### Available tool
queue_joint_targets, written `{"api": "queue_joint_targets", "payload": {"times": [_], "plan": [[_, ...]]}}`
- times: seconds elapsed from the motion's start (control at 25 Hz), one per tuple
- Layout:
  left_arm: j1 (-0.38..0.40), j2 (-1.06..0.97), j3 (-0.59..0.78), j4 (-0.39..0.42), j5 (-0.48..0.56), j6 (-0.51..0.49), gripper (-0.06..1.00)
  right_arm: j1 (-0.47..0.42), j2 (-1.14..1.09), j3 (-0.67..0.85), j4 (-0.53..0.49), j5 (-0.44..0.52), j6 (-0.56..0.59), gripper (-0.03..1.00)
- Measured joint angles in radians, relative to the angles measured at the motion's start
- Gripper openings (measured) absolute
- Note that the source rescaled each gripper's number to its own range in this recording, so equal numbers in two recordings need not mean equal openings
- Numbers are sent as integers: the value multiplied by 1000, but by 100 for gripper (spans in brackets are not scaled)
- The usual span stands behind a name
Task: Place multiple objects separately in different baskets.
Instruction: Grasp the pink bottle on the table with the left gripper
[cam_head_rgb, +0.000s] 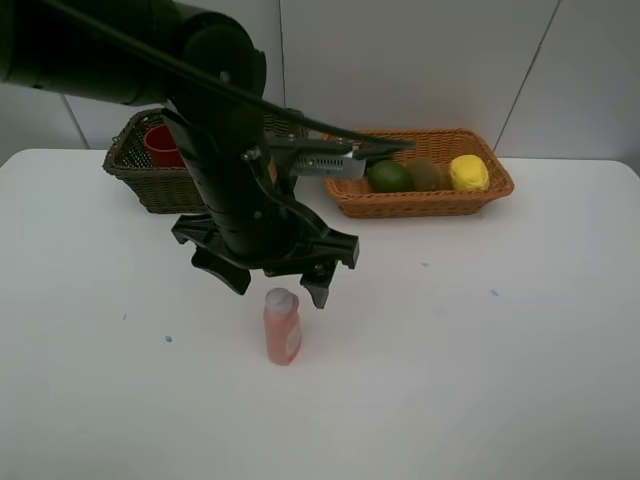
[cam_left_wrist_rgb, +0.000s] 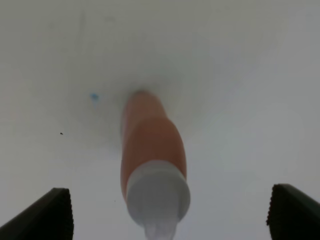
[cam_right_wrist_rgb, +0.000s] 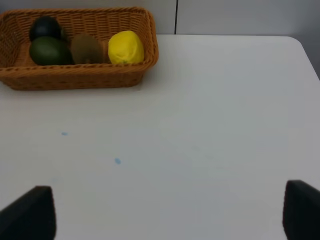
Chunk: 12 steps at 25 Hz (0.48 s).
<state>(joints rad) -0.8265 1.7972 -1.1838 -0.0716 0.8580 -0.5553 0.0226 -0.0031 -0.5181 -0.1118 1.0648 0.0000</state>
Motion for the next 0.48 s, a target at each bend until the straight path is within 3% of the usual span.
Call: {"api": "queue_joint_targets", "payload": {"times": [0.48], "plan": [[0, 94, 0, 12, 0, 0, 100, 0, 0, 0, 0, 0, 0, 99]]}}
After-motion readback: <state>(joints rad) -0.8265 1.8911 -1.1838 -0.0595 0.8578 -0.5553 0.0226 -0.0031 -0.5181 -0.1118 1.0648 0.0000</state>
